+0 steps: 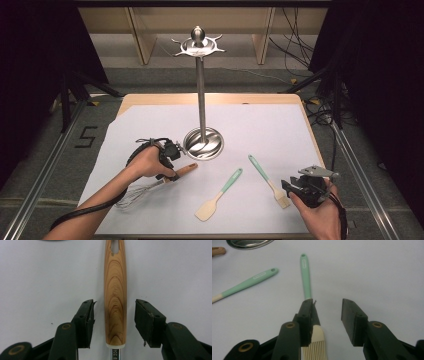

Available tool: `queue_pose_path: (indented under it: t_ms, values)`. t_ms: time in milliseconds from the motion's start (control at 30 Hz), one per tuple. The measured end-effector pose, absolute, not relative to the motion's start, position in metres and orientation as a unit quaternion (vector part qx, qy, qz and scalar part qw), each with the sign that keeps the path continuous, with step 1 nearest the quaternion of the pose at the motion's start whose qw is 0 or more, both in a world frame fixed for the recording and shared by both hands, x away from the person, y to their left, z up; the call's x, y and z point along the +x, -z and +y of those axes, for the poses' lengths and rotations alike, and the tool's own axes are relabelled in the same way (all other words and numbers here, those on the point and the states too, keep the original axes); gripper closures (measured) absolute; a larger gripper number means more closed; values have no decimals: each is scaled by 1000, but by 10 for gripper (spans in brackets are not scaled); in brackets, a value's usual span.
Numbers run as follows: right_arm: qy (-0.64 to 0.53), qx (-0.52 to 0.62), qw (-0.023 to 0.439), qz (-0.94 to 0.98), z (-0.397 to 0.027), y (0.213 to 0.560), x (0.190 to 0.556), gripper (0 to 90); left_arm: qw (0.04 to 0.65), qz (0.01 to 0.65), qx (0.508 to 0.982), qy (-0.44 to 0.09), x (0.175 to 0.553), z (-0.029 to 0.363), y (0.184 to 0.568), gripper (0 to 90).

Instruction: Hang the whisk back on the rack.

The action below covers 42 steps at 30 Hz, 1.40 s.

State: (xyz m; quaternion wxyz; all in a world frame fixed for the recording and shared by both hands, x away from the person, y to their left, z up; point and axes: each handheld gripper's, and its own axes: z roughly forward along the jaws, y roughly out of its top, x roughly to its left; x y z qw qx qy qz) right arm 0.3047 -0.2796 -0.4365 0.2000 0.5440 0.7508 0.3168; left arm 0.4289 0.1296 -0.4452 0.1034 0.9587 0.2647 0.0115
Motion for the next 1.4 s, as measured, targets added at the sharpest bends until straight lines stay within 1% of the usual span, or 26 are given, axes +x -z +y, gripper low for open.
queue_pose_path:
  t_ms: [233,267,300,433,500,667,900,967,1000,1033,1067,1167,1200,1233,1267,1300,1333,1400]
  values:
    - [-318,535,200,756,-280,437,305,622,75,256,964,-8,428,125,453,527]
    - [-319,535,200,756,-280,437,305,623,66,250,966,-7,428,123,455,543]
    - [-318,551,188,748,-277,436,304,623,64,244,968,-8,428,122,456,548]
    - [-318,549,189,749,-278,436,304,623,58,241,969,-7,428,119,458,572]
    - [-325,555,179,744,-276,437,303,623,56,241,969,-8,428,118,458,585]
    - [-326,555,181,744,-275,437,304,623,45,244,969,-8,430,116,457,662]
    - [-324,549,181,749,-274,437,305,618,46,261,964,-17,424,116,456,677]
    - [-325,550,180,748,-273,437,305,617,62,265,962,-23,422,119,453,677]
    - [-328,555,171,745,-270,436,304,612,85,269,959,-34,418,123,446,677]
    - [-329,548,177,749,-270,435,305,610,97,272,957,-37,416,125,443,677]
    - [-329,548,177,749,-270,435,305,610,97,272,957,-37,416,125,443,677]
    - [-344,543,176,746,-265,432,305,606,153,291,943,-58,409,131,431,677]
    - [-349,530,180,751,-262,428,306,605,186,295,935,-71,406,137,423,677]
    - [-349,530,180,751,-262,428,306,605,186,295,935,-71,406,137,423,677]
    - [-360,527,181,749,-257,425,307,601,224,305,922,-84,400,141,417,677]
    - [-367,522,181,748,-254,423,308,598,243,313,913,-95,397,142,414,677]
    - [-367,522,181,748,-254,423,308,598,243,313,913,-95,397,142,414,677]
    - [-381,515,178,746,-248,418,309,596,275,320,900,-109,393,145,408,677]
